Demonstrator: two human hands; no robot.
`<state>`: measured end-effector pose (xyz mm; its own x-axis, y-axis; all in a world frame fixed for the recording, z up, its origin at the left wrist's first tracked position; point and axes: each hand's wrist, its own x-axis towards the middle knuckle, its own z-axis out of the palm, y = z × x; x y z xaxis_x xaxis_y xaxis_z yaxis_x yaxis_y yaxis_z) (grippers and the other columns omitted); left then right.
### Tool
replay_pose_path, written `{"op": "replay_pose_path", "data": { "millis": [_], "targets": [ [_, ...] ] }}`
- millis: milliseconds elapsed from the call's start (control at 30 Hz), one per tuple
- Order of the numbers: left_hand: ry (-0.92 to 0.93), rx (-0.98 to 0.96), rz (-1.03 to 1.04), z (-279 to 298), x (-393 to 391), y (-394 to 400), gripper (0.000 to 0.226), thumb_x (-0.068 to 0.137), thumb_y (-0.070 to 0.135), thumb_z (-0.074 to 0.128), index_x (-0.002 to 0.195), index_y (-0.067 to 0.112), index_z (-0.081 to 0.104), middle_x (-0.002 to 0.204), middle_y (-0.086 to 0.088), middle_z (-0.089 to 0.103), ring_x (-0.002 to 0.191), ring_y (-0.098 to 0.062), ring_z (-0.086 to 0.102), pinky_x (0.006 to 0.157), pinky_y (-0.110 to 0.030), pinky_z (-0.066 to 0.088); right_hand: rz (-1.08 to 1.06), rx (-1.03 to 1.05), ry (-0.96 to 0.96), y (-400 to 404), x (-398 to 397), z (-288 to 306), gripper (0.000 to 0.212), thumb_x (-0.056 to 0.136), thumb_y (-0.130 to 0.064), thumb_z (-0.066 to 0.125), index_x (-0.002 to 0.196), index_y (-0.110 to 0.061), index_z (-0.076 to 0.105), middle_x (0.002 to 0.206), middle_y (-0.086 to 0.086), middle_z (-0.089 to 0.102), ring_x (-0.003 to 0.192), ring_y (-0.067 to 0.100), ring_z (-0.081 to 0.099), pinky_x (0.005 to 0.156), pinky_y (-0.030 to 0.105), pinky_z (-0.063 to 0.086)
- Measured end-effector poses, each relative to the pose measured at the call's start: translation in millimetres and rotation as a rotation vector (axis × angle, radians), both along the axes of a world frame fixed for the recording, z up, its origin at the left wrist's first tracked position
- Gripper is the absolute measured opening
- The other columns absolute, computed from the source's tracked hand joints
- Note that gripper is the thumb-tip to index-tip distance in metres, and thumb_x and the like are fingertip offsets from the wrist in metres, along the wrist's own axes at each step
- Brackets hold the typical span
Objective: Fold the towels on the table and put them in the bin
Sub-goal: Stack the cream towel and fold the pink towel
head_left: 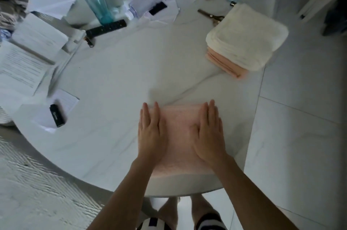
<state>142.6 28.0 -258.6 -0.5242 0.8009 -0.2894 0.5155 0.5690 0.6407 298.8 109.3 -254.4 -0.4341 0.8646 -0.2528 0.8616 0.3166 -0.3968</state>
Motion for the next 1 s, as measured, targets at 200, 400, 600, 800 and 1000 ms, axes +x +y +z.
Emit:
{"op": "replay_pose_path", "data": {
  "millis": [200, 400, 600, 800, 1000],
  "targets": [
    [-0.351, -0.091, 0.339, 36.1, -6.7, -25.8, 0.071, 0.099, 0.04, 0.049, 0.158, 0.017, 0.017, 0.143, -0.006, 0.048, 0.134, -0.029, 0.045, 0.11, -0.048, 0.04, -0.377, -0.31, 0.202, -10.3, 29.7, 18.1, 0.059, 0.099, -0.037, 0.045, 0.15, -0.011, 0.035, 0.145, 0.011, 0.049, 0.134, 0.03, 0.047, 0.105, 0.044, 0.044],
    [-0.88, -0.166, 0.548, 52.2, -4.3, -54.8, 0.039, 0.094, 0.041, 0.062, 0.112, 0.008, 0.069, 0.11, -0.009, 0.074, 0.103, -0.03, 0.07, 0.095, -0.051, 0.055, -0.643, -0.633, 0.283, -29.7, 43.8, 39.3, 0.043, 0.095, -0.045, 0.051, 0.121, -0.013, 0.06, 0.11, 0.003, 0.064, 0.093, 0.021, 0.058, 0.076, 0.034, 0.044],
    [-0.974, -0.109, 0.561, 69.0, -10.9, -47.5, 0.046, 0.093, 0.047, 0.062, 0.119, 0.009, 0.066, 0.118, -0.011, 0.071, 0.11, -0.032, 0.067, 0.099, -0.054, 0.052, -0.75, -0.836, 0.487, -6.6, 50.9, 77.5, 0.031, 0.087, -0.046, 0.067, 0.096, -0.016, 0.07, 0.097, 0.002, 0.074, 0.092, 0.021, 0.068, 0.08, 0.034, 0.053],
    [-0.975, 0.039, 0.619, 92.5, 21.6, -27.3, 0.041, 0.096, 0.049, 0.057, 0.118, 0.016, 0.062, 0.117, -0.011, 0.069, 0.105, -0.031, 0.068, 0.089, -0.052, 0.057, -0.58, -0.733, 0.52, 23.7, 63.4, 114.4, 0.028, 0.092, -0.043, 0.061, 0.11, -0.024, 0.069, 0.107, 0.0, 0.073, 0.099, 0.021, 0.068, 0.09, 0.04, 0.055],
    [-1.144, 0.2, 0.573, 117.3, 58.1, 51.1, 0.053, 0.095, 0.046, 0.059, 0.13, 0.006, 0.06, 0.125, -0.018, 0.067, 0.114, -0.037, 0.066, 0.09, -0.048, 0.057, -0.5, -0.457, 0.573, 112.2, 86.9, 157.1, 0.007, 0.091, -0.037, 0.064, 0.092, -0.04, 0.07, 0.092, -0.021, 0.069, 0.085, 0.002, 0.066, 0.063, 0.021, 0.047]
  ]
}}
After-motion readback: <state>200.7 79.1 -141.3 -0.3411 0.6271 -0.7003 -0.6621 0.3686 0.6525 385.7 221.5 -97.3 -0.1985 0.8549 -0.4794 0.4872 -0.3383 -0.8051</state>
